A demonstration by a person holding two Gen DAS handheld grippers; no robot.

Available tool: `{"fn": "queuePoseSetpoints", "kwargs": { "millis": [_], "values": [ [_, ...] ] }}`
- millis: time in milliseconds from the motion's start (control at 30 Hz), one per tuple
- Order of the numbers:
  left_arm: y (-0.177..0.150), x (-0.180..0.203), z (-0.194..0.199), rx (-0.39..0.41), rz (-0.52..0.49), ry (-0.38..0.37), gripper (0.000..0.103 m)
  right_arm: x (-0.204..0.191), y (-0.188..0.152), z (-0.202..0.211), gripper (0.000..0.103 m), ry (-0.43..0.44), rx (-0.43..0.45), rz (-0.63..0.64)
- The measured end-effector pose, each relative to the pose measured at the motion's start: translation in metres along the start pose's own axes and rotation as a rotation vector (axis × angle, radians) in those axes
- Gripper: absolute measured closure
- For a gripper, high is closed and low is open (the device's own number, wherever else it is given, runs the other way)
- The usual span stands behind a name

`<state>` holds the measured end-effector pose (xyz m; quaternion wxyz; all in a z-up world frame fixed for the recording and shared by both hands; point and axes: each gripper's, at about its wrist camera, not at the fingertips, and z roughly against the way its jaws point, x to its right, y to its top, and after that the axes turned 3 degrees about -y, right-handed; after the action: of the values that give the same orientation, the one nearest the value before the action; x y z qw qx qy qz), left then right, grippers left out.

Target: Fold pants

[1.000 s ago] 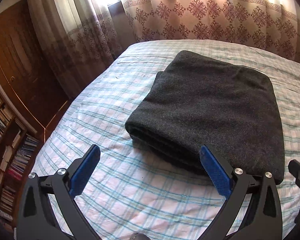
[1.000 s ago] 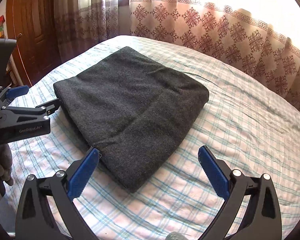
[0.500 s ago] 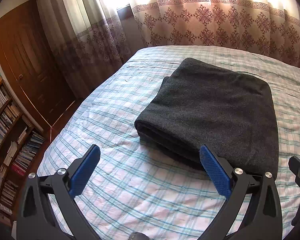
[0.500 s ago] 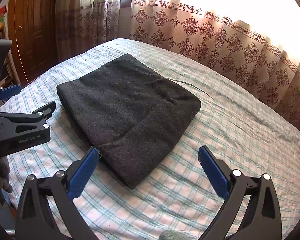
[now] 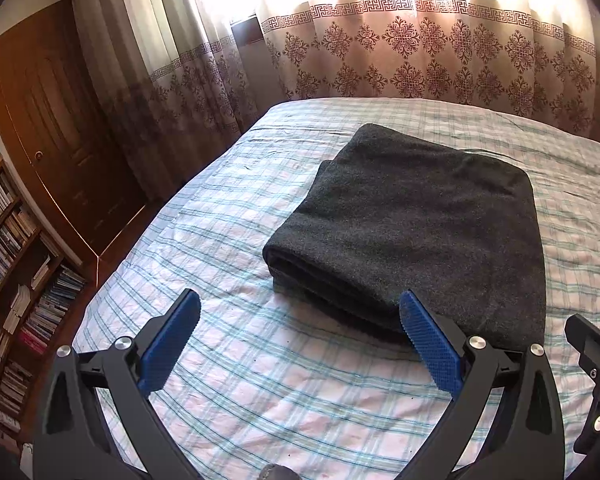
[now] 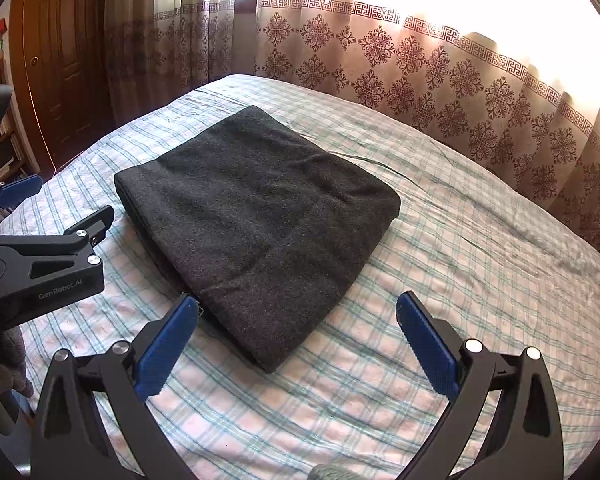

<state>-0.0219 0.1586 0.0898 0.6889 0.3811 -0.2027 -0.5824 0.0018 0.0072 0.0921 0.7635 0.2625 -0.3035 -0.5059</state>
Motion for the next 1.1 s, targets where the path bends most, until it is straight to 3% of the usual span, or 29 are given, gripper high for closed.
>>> {"fn": "queuePoseSetpoints", "kwargs": {
  "millis": [733, 933, 1100],
  "values": [
    [-0.001, 0.0, -0.007, -0.009, -0.016, 0.01, 0.002, -0.006, 0.005, -0.006, 0.005, -0.029, 0.01, 0.029],
    [-0.002, 0.0, -0.011, -0.014, -0.024, 0.021, 0.002, -0.005, 0.003, 0.0, 0.005, -0.048, 0.069, 0.025],
    [-0.001, -0.001, -0.011, -0.021, -0.021, 0.009, 0.002, -0.003, 0.004, -0.001, 0.005, -0.056, 0.057, 0.029]
  ]
}}
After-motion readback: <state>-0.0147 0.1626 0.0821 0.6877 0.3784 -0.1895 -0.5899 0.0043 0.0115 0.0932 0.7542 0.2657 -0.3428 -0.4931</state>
